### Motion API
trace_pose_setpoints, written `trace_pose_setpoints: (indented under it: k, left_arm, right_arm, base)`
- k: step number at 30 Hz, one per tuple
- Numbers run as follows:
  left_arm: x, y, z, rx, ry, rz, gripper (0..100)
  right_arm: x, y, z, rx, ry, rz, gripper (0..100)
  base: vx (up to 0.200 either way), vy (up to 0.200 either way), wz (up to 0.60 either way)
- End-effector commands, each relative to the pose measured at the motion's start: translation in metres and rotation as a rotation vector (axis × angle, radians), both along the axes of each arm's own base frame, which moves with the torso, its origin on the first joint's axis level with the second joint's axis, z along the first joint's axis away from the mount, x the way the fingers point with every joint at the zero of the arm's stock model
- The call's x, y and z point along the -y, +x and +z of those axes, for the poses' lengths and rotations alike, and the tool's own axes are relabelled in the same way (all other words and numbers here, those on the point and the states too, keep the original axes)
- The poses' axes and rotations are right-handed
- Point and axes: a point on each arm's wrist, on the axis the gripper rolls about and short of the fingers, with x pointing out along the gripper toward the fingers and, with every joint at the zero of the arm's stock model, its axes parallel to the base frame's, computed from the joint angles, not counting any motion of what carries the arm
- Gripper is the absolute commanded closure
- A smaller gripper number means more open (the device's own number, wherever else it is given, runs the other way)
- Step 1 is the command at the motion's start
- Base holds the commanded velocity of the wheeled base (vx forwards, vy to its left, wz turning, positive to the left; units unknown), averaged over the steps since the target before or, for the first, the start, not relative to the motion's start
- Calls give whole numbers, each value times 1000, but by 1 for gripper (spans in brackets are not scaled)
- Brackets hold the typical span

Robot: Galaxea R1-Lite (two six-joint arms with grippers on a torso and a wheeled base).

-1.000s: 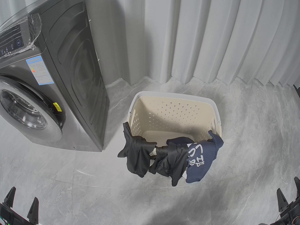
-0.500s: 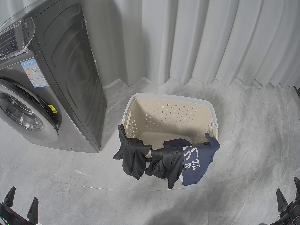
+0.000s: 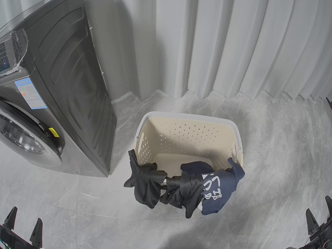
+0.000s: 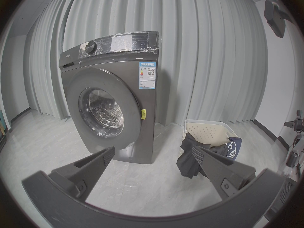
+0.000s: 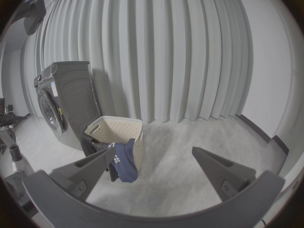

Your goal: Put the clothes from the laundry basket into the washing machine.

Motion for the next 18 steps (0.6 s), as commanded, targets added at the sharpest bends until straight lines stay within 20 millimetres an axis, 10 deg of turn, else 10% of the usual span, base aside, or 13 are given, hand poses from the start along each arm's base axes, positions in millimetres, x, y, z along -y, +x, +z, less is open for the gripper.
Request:
trace_pose_setpoints:
  k: [1,18]
  left_arm:
    - [0,0,-5,-4,0,0,0]
    - [0,0,-5,-4,-1,1,0]
  right_arm:
    - [0,0,-5,-5,0,1,0]
    - [0,0,-5,-3,0,1,0]
  base:
    - [0,0,0]
    - [0,-106,0]
